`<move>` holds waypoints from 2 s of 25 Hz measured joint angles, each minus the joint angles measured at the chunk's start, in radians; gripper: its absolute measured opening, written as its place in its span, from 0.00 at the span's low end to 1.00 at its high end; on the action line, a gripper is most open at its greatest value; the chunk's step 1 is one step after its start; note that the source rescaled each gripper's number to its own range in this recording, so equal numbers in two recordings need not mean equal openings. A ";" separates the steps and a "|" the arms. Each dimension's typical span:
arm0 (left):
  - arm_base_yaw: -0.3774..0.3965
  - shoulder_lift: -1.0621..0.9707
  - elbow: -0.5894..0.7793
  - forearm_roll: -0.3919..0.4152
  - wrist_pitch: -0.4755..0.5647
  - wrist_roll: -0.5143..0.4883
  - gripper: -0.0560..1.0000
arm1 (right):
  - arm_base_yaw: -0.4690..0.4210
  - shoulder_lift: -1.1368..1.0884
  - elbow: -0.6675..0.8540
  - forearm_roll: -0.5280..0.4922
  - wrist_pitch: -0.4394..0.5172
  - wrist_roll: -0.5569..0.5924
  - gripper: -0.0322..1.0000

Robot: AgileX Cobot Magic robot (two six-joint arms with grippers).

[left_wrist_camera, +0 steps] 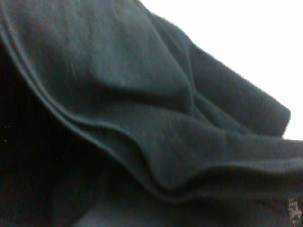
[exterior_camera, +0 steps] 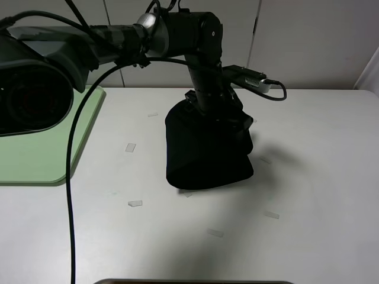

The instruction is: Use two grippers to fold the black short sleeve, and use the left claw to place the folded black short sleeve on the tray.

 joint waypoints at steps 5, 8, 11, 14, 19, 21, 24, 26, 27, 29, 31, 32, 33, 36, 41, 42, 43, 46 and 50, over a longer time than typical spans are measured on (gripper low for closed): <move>-0.002 0.040 -0.001 0.006 -0.047 0.000 1.00 | 0.000 0.000 0.000 0.000 0.000 0.000 1.00; -0.009 0.069 -0.001 0.009 -0.073 0.010 1.00 | 0.000 0.000 0.000 0.000 0.000 0.000 1.00; -0.018 0.099 -0.001 0.012 -0.096 0.021 1.00 | 0.000 0.000 0.000 0.000 0.000 0.000 1.00; -0.025 0.115 -0.002 0.021 -0.108 0.023 1.00 | 0.000 0.000 0.000 0.000 0.000 0.000 1.00; -0.025 0.116 -0.020 0.024 -0.087 0.024 1.00 | 0.000 0.000 0.000 0.000 0.000 0.000 1.00; -0.026 0.116 -0.051 0.032 -0.049 0.024 1.00 | 0.000 0.000 0.000 0.000 0.000 0.000 1.00; -0.028 0.115 -0.147 0.055 0.039 0.012 1.00 | 0.000 0.000 0.000 0.000 0.000 0.000 1.00; -0.028 0.110 -0.214 0.078 0.097 -0.010 1.00 | 0.000 0.000 0.000 0.000 0.000 0.000 1.00; -0.028 0.104 -0.245 0.089 0.123 -0.020 1.00 | 0.000 0.000 0.000 0.000 0.000 0.000 1.00; -0.028 0.082 -0.279 0.112 0.161 -0.044 1.00 | 0.000 0.000 0.000 0.000 0.000 0.000 1.00; -0.028 0.054 -0.290 0.138 0.164 -0.068 1.00 | 0.000 0.000 0.000 0.000 0.000 0.000 1.00; -0.027 0.042 -0.292 0.150 0.164 -0.082 1.00 | 0.000 0.000 0.000 0.000 0.000 0.000 1.00; -0.023 0.032 -0.292 0.160 0.164 -0.093 1.00 | 0.000 0.000 0.000 0.000 0.000 0.000 1.00; -0.010 0.013 -0.291 0.160 0.164 -0.111 1.00 | 0.000 0.000 0.000 0.000 0.000 0.000 1.00; 0.015 -0.027 -0.252 0.152 0.164 -0.155 1.00 | 0.000 0.000 0.000 0.000 0.000 0.000 1.00; 0.020 -0.034 -0.239 0.147 0.164 -0.169 1.00 | 0.000 0.000 0.000 0.000 0.000 0.000 1.00; 0.024 -0.040 -0.226 0.142 0.164 -0.183 1.00 | 0.000 0.000 0.000 0.000 0.000 0.000 1.00; 0.029 -0.047 -0.177 0.129 0.163 -0.215 1.00 | 0.000 0.000 0.000 0.000 0.000 0.000 1.00; 0.030 -0.047 -0.112 0.117 0.163 -0.251 1.00 | 0.000 0.000 0.000 0.000 0.000 0.000 1.00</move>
